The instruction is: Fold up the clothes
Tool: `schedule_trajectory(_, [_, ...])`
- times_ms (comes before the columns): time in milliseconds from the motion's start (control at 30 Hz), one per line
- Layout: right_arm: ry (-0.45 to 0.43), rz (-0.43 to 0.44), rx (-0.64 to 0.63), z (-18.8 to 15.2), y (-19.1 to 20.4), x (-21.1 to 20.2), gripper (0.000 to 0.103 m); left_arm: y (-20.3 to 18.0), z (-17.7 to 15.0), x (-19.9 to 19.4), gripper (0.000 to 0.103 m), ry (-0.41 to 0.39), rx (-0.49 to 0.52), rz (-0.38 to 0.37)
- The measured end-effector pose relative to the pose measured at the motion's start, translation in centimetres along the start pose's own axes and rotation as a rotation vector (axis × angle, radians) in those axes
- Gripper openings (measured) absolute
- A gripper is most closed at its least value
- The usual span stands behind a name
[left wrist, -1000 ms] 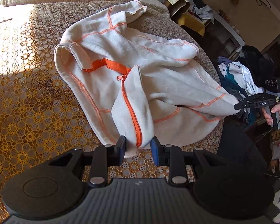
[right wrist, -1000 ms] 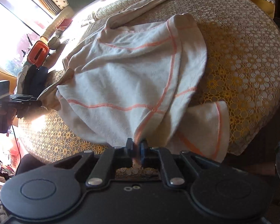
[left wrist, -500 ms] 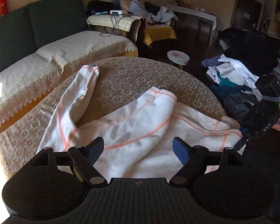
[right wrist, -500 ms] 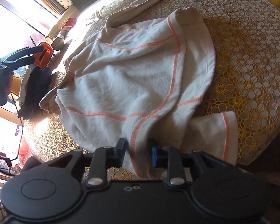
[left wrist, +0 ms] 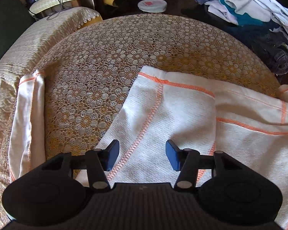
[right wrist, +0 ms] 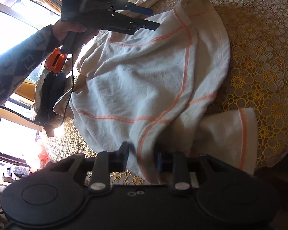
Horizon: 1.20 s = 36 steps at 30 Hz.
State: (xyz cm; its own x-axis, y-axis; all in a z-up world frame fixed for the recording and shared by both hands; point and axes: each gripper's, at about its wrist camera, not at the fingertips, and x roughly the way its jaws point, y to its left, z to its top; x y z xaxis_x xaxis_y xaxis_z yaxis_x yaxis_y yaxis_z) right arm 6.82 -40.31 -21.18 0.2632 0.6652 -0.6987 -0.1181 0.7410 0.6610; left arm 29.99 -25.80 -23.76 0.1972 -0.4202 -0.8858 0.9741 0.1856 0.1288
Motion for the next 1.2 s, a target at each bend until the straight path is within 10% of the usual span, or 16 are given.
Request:
schedule_trajectory(167, [0.007,0.018,0.019,0.3,-0.4,0.2,0.103,1.1,0.4,0.9,0.052,-0.001,0.000,-0.064])
schedule_trajectory(333, [0.011,0.039,0.043,0.4,-0.9,0.6,0.103,1.8,0.3,0.8,0.009,-0.020,-0.022,-0.100])
schedule_trajectory(533, [0.015,0.049,0.050,0.5,-1.1,0.9,0.103,2.3,0.2,0.5,0.002,-0.041,-0.055,-0.111])
schedule_trajectory(1200, [-0.098,-0.054,-0.017,4.0,-1.2,-1.2,0.103,10.1,2.8,1.3,0.002,-0.118,-0.317,0.273])
